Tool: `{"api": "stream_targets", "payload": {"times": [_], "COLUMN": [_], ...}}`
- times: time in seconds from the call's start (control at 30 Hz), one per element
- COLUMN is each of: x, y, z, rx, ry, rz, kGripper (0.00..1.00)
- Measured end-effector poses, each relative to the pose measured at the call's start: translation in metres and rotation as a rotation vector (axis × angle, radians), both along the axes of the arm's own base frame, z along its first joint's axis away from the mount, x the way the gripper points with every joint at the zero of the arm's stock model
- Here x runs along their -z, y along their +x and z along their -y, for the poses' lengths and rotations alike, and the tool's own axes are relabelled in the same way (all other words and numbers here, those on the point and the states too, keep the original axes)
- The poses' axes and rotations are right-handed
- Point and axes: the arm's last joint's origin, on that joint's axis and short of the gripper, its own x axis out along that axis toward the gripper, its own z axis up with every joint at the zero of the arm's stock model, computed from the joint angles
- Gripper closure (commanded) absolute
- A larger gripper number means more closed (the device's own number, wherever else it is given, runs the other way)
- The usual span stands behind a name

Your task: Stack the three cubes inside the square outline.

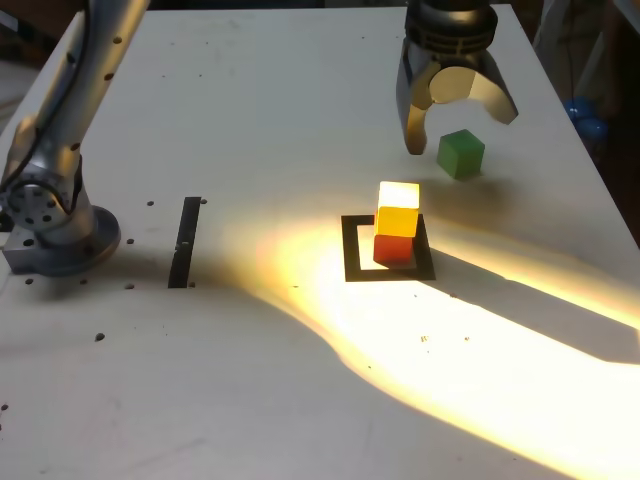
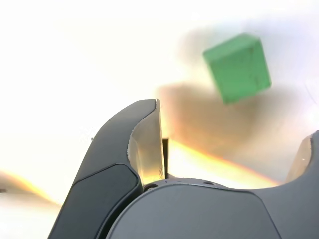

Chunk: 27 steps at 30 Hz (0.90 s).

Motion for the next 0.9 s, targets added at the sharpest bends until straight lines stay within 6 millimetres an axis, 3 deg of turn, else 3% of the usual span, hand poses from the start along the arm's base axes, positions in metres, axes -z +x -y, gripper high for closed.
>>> {"api": "stream_targets", "payload": {"times": [0.57, 0.73, 0.9], "x": [0.042, 0.04, 0.041], "y": [0.023, 0.028, 0.034], "z": [-0.04, -0.042, -0.043], "rx": [-0.107, -0.108, -0.108], "ry": [-0.031, -0.028, -0.024], "rz": [-0.041, -0.023, -0.009], "kGripper": [0.09, 0.16, 0.32]}}
